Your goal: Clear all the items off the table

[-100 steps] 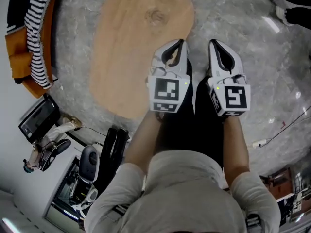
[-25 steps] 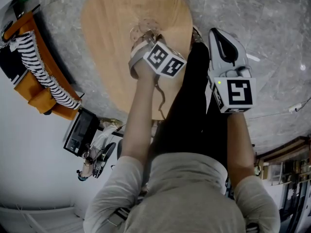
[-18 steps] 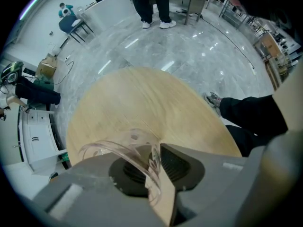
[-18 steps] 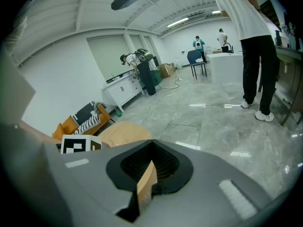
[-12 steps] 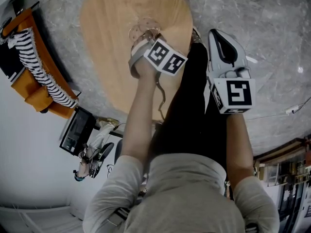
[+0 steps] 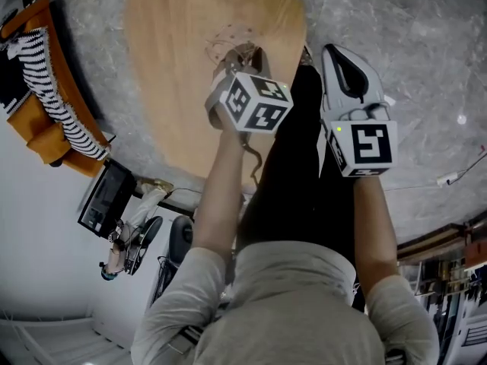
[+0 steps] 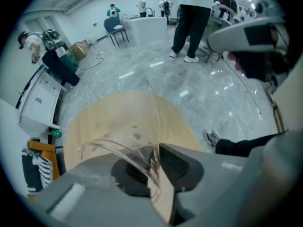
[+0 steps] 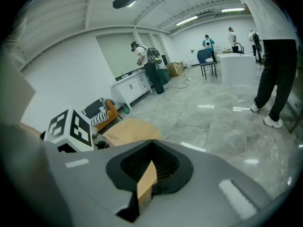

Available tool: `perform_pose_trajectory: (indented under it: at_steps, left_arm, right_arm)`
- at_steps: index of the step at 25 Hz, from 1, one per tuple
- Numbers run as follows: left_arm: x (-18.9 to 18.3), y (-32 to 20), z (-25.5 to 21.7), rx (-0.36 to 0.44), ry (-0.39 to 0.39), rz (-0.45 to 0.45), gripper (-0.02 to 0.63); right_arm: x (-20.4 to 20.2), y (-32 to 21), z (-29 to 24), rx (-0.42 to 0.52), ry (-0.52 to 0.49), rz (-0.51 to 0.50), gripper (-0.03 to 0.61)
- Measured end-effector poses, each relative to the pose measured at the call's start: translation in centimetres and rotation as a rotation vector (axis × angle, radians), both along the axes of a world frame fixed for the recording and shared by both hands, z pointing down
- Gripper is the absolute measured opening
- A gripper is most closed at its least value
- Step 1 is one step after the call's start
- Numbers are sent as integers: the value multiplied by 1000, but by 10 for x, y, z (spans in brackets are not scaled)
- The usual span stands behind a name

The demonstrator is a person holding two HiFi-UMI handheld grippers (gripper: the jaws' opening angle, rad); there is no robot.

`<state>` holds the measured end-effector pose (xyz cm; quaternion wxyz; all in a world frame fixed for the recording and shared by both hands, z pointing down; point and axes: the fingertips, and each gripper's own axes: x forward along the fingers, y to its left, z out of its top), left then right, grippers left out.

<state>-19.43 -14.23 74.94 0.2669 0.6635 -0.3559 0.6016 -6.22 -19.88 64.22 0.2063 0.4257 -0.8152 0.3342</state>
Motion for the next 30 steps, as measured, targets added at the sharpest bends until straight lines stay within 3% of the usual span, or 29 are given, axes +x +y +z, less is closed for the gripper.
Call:
perform_pose_trajectory:
  at_steps: [7,13,26,30]
  left_arm:
    - [16,-9,-56,185,205,-257,69]
    - [24,-2,-92,292,307,-404,69]
    - [42,23,-164,450,316,-490,69]
    - [48,29,-201,486,387,-575,70]
  right_arm:
    - [-17,8,-14,36,0,-100,6]
    - [-26,16,-33,68,19,-182,6]
    - [-27,38,-90,155,2,-277,6]
    - [-25,36,-122,191,5,-285,6]
